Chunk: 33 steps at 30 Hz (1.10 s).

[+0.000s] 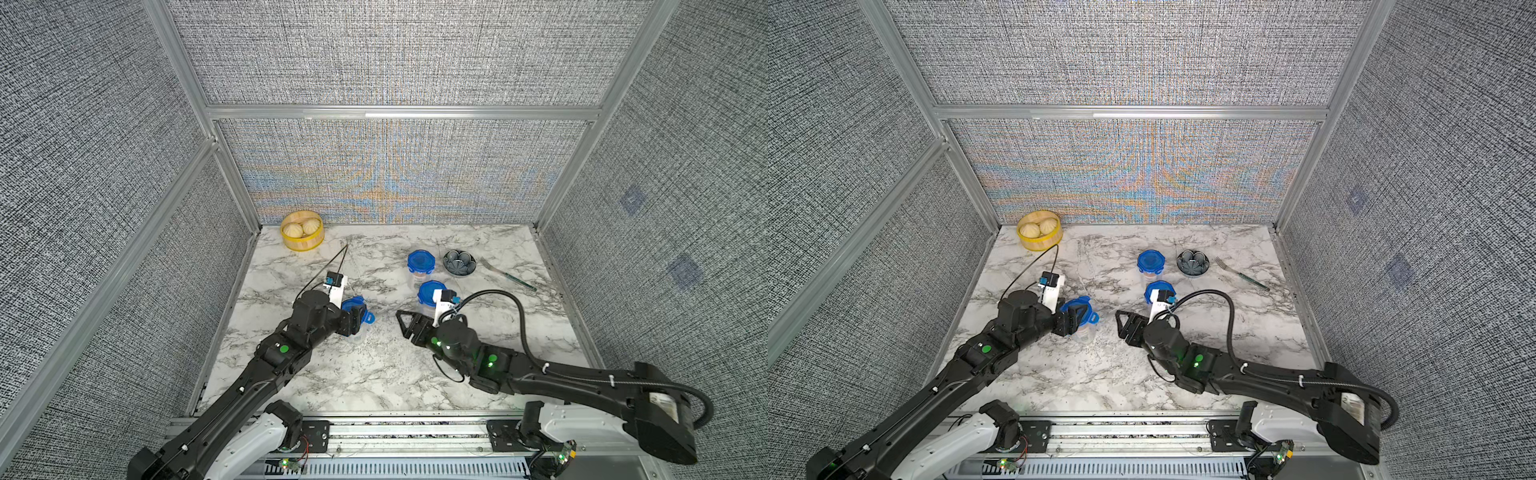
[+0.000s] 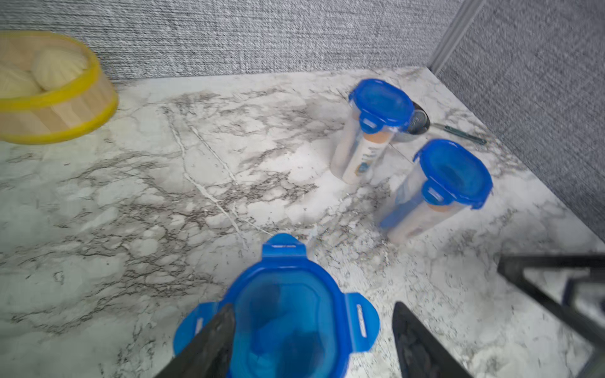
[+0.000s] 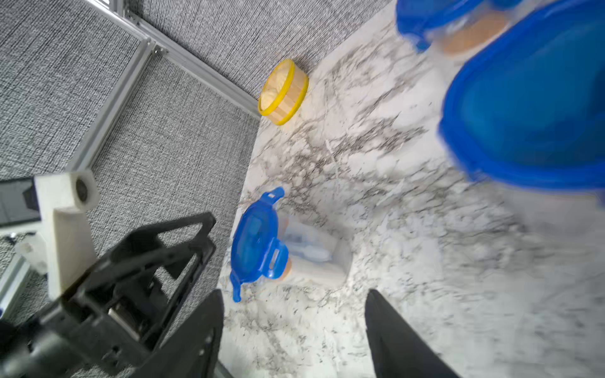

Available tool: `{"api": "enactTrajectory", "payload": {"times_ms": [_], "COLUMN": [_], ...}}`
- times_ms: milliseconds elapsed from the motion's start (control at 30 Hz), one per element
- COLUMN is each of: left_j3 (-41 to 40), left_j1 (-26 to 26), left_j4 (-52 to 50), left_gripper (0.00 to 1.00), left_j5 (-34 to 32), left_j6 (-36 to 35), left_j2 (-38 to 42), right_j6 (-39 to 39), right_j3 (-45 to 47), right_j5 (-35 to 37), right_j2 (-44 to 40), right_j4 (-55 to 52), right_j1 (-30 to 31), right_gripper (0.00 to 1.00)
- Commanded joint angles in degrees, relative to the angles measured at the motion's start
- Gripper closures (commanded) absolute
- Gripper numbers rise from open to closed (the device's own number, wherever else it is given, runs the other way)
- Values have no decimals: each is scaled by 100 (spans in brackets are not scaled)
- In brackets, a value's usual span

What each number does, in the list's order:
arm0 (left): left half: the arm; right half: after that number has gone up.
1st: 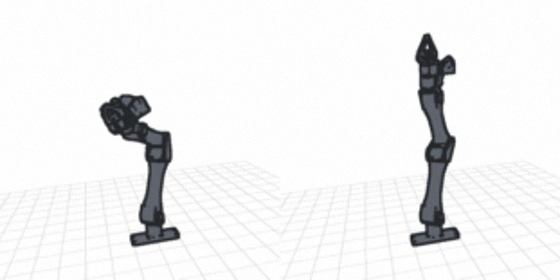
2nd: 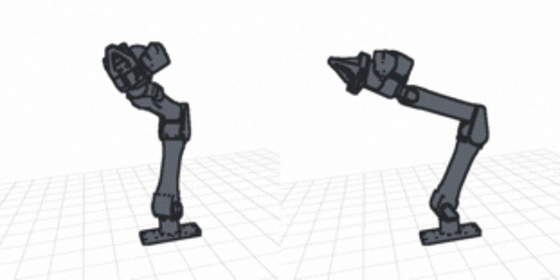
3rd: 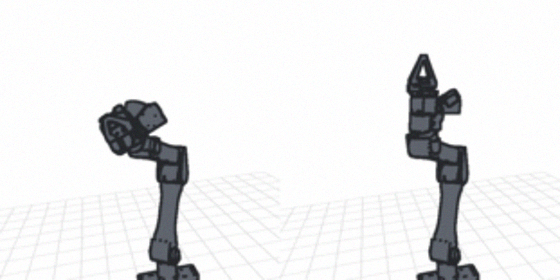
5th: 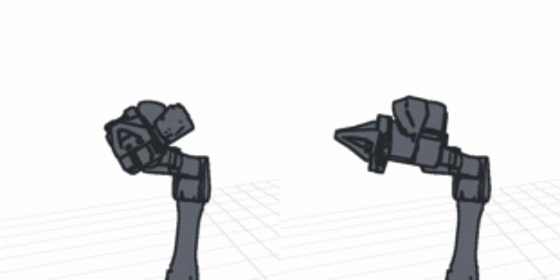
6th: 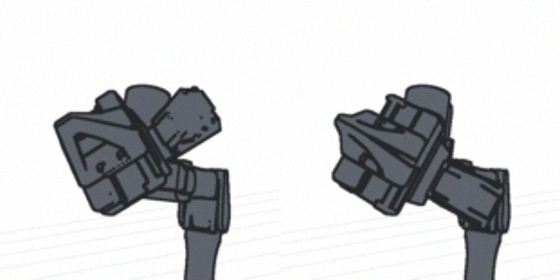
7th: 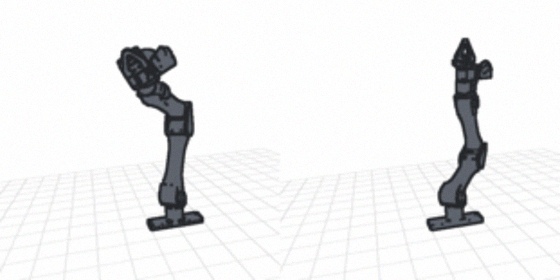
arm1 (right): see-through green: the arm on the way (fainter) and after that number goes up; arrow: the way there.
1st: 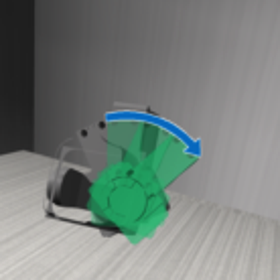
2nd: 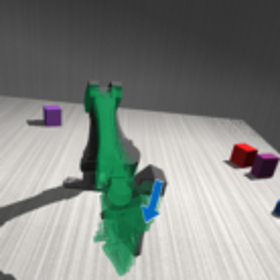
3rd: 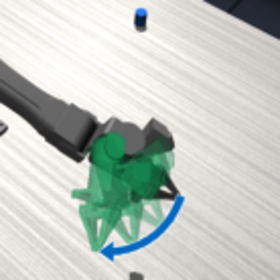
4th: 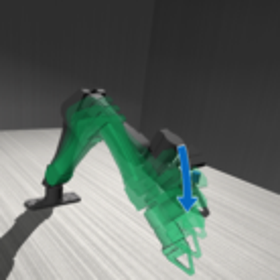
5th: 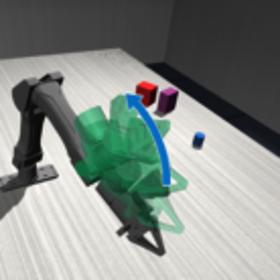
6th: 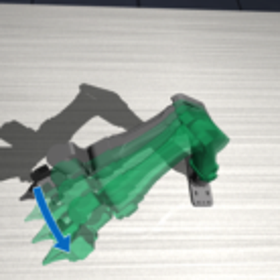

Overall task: Pack away toiletry kits
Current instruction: Close the lid on the container, then close the fastener on the container.

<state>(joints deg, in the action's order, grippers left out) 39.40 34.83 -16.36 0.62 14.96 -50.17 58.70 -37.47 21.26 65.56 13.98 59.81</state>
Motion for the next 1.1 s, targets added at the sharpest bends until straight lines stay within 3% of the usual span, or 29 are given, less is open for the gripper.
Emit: {"api": "enactTrajectory", "payload": {"times_ms": [0,167,200,233,500,700,1067], "left_j3": [365,956,1072,1187,2029,2550,3006], "left_j1": [328,584,595,604,604,604,604], "left_j4": [-1085,-1946,-2090,-2215,-2725,-3129,-3770], "left_gripper": [25,21,2,0,1,0,1], "left_j5": [-642,-1119,-1149,-1192,-1350,-1007,-1590], "left_j6": [-141,-58,-66,-68,-232,-318,-443], "left_j2": [-115,-374,-460,-554,-1175,-1969,-2633], "right_j6": [-876,-1871,-2047,-2191,-2621,-2596,-2565], "right_j3": [-198,-879,-987,-1093,-965,-681,-655], "right_j5": [-825,-2223,-2431,-2600,-3565,-4007,-4584], "right_j2": [-449,-748,-772,-773,-886,-1186,-1032], "right_j4": [-1269,-2526,-2749,-2949,-3324,-3213,-3055], "right_j1": [-600,-1574,-1685,-1769,-2262,-2705,-3053], "right_gripper": [29,27,27,26,22,22,22]}}
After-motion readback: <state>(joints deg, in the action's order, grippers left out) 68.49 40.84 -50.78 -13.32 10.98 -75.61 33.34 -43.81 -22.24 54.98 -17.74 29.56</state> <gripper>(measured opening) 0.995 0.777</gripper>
